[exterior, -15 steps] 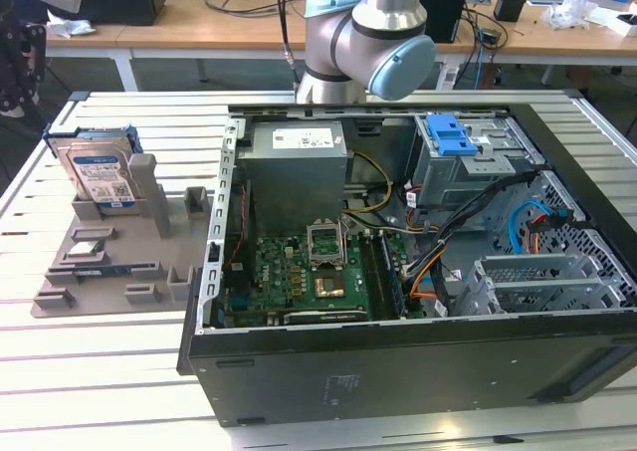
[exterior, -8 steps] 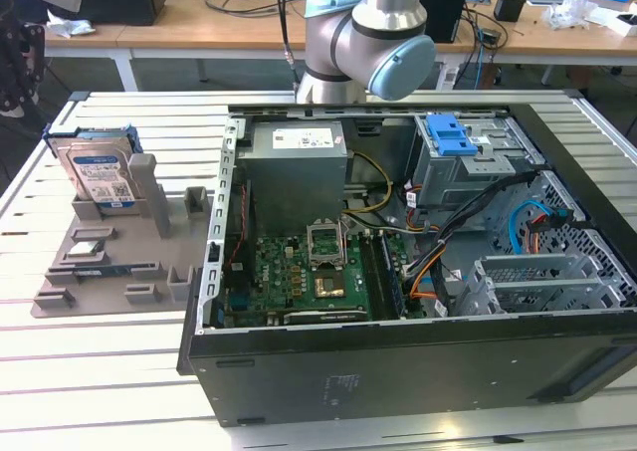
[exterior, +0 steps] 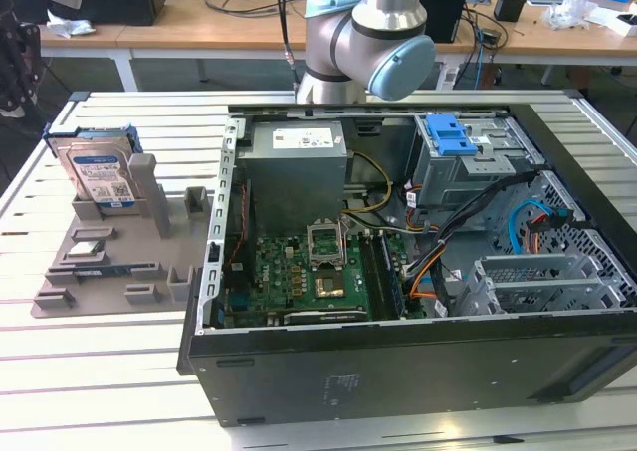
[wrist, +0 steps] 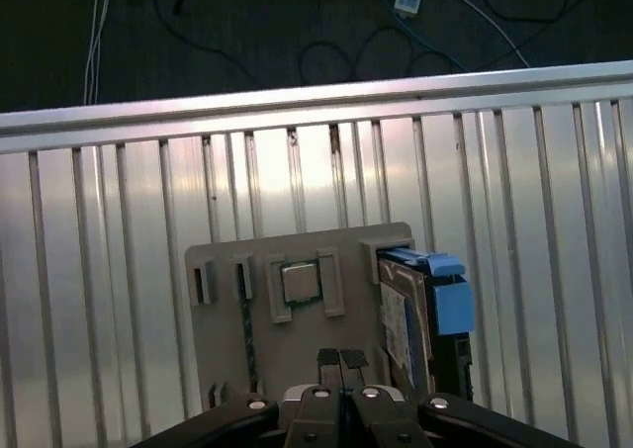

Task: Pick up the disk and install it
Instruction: 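Pick up the disk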

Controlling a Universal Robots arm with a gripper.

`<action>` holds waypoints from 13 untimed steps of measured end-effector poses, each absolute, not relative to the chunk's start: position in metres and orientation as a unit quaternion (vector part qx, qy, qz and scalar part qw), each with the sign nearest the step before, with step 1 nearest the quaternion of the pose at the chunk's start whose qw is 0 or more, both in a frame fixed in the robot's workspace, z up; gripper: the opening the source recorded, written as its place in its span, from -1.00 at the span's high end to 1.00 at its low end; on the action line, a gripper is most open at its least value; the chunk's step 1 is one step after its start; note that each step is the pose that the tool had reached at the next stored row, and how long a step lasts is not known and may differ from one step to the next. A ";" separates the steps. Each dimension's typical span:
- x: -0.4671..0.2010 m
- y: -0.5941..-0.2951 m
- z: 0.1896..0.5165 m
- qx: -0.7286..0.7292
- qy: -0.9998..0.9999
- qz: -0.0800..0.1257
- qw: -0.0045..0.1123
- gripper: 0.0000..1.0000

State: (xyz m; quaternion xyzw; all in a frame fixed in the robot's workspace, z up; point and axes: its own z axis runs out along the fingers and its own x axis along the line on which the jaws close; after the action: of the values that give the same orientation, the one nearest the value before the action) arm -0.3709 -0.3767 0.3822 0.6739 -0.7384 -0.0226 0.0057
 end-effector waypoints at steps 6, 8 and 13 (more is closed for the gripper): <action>-0.371 -0.377 0.382 0.685 -0.729 -0.023 0.006 0.80; -0.371 -0.377 0.382 0.688 -0.726 -0.022 0.006 0.80; -0.371 -0.377 0.382 0.698 -0.716 -0.022 0.006 0.80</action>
State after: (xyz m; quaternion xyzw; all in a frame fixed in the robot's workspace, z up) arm -0.3709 -0.3767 0.3822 0.6978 -0.7159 -0.0224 0.0065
